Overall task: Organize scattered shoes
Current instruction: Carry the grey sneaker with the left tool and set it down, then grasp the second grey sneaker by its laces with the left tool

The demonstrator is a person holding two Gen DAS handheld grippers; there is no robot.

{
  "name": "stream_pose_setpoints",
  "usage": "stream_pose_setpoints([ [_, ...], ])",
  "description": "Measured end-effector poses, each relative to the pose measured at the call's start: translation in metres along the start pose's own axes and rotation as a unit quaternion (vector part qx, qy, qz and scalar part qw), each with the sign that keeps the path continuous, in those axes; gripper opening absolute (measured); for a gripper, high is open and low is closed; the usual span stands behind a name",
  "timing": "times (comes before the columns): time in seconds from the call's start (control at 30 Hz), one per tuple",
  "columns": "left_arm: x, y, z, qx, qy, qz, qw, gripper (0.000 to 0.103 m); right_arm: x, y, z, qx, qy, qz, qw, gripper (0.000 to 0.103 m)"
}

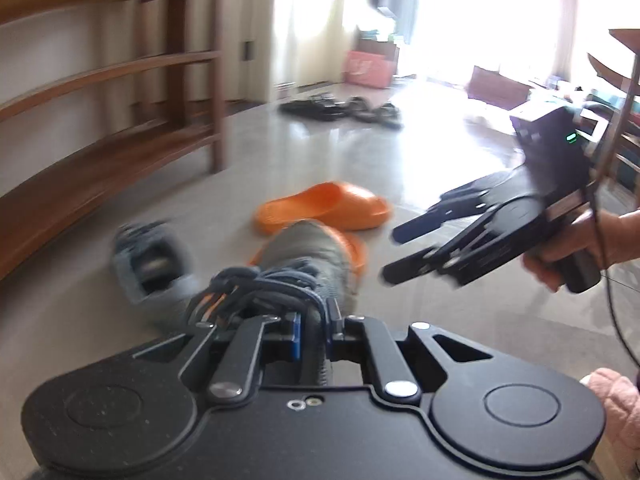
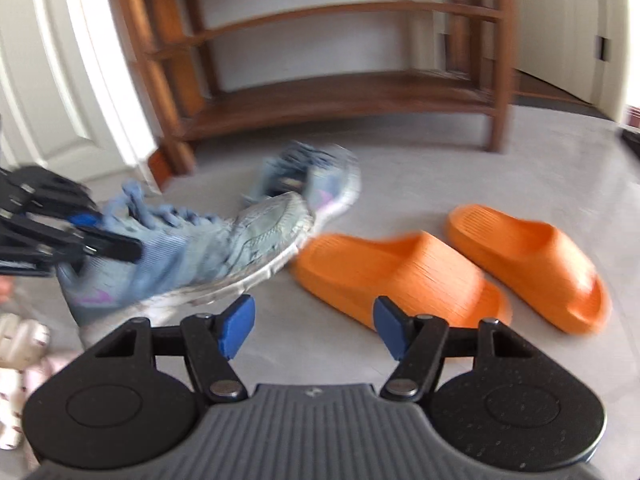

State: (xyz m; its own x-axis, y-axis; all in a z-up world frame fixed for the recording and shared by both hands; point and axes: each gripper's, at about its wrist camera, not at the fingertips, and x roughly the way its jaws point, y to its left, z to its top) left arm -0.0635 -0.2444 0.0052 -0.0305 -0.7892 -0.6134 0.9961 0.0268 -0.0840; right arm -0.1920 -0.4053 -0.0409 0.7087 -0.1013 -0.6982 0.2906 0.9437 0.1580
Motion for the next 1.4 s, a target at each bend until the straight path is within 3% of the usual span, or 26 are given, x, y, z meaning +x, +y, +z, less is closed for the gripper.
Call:
stream_pose_setpoints([
  [0.2,0.059,-0.044,0.001,0.055,0.022,-0.053,0.9968,0.008,-0.016,-0.049,-0.021,0.051,0.019,-0.065,0.996,0.07],
  [0.37,0.09,-0.072,-0.014,0.108,0.061,-0.088,0.9884,0.008,-0.034,-0.093,-0.038,0.073,0.024,-0.116,0.99,0.07],
  [0.5,0.095,-0.091,-0.029,0.156,0.082,-0.118,0.9773,0.008,-0.036,-0.106,-0.045,0.077,0.025,-0.124,0.989,0.07],
  [0.63,0.092,-0.108,-0.037,0.216,0.112,-0.143,0.9594,0.013,-0.035,-0.115,-0.049,0.078,0.026,-0.127,0.989,0.07],
  [0.77,0.083,-0.102,-0.036,0.195,0.129,-0.13,0.9636,0.021,-0.023,-0.109,-0.04,0.065,0.022,-0.101,0.992,0.07],
  [0.9,0.067,-0.082,-0.03,0.113,0.152,-0.141,0.9717,0.02,-0.001,-0.094,-0.027,0.03,0.029,-0.084,0.996,0.07],
  [1.07,0.07,-0.069,-0.037,0.009,0.2,-0.189,0.9615,0.022,0.026,-0.083,-0.018,0.011,0.045,-0.05,0.998,0.07],
  [1.1,0.076,-0.068,-0.041,-0.008,0.216,-0.187,0.9582,0.023,0.033,-0.081,-0.018,0.007,0.053,-0.046,0.997,0.07],
  [1.2,0.096,-0.065,-0.052,-0.019,0.262,-0.16,0.9515,0.036,0.053,-0.076,-0.022,-0.001,0.089,-0.034,0.995,0.07],
  [1.27,0.103,-0.063,-0.058,-0.005,0.276,-0.128,0.9526,0.035,0.058,-0.075,-0.03,-0.013,0.113,-0.032,0.993,0.07],
  [1.4,0.105,-0.061,-0.058,0.059,0.264,-0.052,0.9612,0.035,0.051,-0.075,-0.049,-0.01,0.134,-0.018,0.991,0.07],
])
